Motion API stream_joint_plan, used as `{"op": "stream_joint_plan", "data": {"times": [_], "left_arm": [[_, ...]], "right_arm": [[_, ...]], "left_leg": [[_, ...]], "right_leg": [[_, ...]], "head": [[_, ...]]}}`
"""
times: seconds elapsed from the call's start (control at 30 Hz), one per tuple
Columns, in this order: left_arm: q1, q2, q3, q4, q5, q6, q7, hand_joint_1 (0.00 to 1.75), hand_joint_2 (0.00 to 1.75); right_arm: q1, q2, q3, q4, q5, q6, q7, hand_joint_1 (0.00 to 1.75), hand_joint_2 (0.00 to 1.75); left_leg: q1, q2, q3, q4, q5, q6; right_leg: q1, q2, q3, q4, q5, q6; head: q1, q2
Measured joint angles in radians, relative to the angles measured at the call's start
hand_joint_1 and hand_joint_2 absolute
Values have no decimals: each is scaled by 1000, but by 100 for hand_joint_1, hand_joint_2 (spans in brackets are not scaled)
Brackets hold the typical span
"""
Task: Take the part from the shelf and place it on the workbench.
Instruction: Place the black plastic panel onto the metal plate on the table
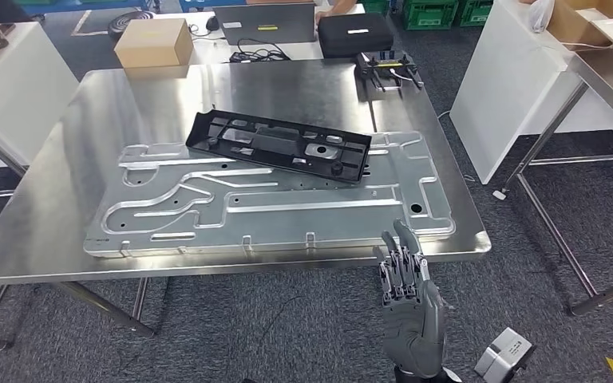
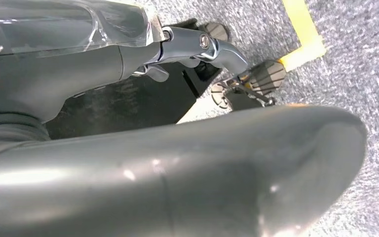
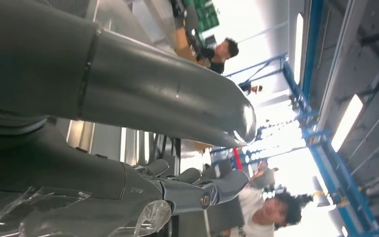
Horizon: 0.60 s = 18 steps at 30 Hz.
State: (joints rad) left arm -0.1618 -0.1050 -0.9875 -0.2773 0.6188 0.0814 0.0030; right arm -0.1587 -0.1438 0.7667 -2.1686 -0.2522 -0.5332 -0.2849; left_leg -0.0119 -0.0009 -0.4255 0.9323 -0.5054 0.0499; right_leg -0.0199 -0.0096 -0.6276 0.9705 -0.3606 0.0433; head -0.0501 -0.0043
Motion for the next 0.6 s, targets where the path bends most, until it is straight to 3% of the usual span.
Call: {"op": "stream_joint_plan", "data": {"times": [0.07,0.1,0.17,0.2,0.23,0.27,0.3,0.33,0.37,0.4,0.47,0.5,0.57,0.6], "left_arm": [[3,0,1,0,0,3,-1,0,0],[5,0,2,0,0,4,-1,0,0],[7,0,3,0,-2,7,-2,0,0],[8,0,5,0,-3,8,-3,0,0],[8,0,6,0,-4,10,-4,0,0],[9,0,7,0,-5,12,-5,0,0],[9,0,8,0,-6,14,-6,0,0],[8,0,8,0,-6,17,-7,0,0],[8,0,9,0,-7,19,-8,0,0],[6,0,9,0,-9,22,-8,0,0],[3,-1,10,0,-11,25,-9,0,0],[1,-1,10,0,-12,26,-10,0,0],[0,-1,10,0,-15,27,-10,0,0],[0,-1,10,0,-17,28,-9,0,0]], "right_arm": [[12,-2,-5,-4,-12,6,-12,0,0],[19,-4,-9,-5,-19,10,-18,0,0],[36,-9,-18,-8,-32,15,-29,0,0],[45,-11,-22,-9,-38,18,-34,0,0],[53,-14,-25,-9,-41,19,-36,0,0],[58,-16,-28,-9,-42,19,-38,0,0],[63,-17,-31,-9,-40,18,-38,0,0],[67,-18,-33,-9,-35,17,-36,0,0],[70,-19,-34,-9,-28,15,-33,0,0],[72,-19,-36,-9,-20,12,-28,0,0],[74,-19,-38,-9,-7,8,-20,0,0],[75,-19,-38,-9,-3,7,-18,0,0],[76,-19,-39,-8,0,7,-16,0,0],[76,-19,-39,-7,0,9,-14,0,0]], "left_leg": [[0,0,-14,-9,18,6],[2,1,-24,-11,30,12],[5,3,-48,-15,57,25],[3,3,-64,-15,70,29],[1,4,-78,-14,81,31],[0,4,-93,-14,91,31],[-2,5,-108,-14,100,31],[-3,4,-119,-13,110,29],[-4,1,-128,-13,119,27],[-6,-2,-136,-11,127,24],[-8,-8,-147,-8,143,15],[-8,-11,-152,-6,150,10],[-6,-19,-160,-1,159,0],[-3,-21,-168,13,148,-7]], "right_leg": [[-2,-1,-2,-8,15,12],[-2,1,-9,3,-4,17],[-4,4,-36,88,-97,22],[-3,6,-55,158,-154,25],[-3,7,-68,226,-188,27],[-2,7,-72,275,-195,28],[-2,8,-61,294,-177,29],[-2,9,-32,275,-143,27],[-1,14,16,221,-111,24],[0,26,76,141,-100,18],[2,46,172,-6,-119,9],[5,49,192,-44,-133,6],[4,34,193,-58,-132,-3],[2,24,190,-59,-127,-10]], "head": [[0,0],[0,0],[1,0],[1,0],[2,0],[2,0],[2,0],[2,0],[2,0],[2,0],[2,0],[2,0],[2,0],[2,0]]}}
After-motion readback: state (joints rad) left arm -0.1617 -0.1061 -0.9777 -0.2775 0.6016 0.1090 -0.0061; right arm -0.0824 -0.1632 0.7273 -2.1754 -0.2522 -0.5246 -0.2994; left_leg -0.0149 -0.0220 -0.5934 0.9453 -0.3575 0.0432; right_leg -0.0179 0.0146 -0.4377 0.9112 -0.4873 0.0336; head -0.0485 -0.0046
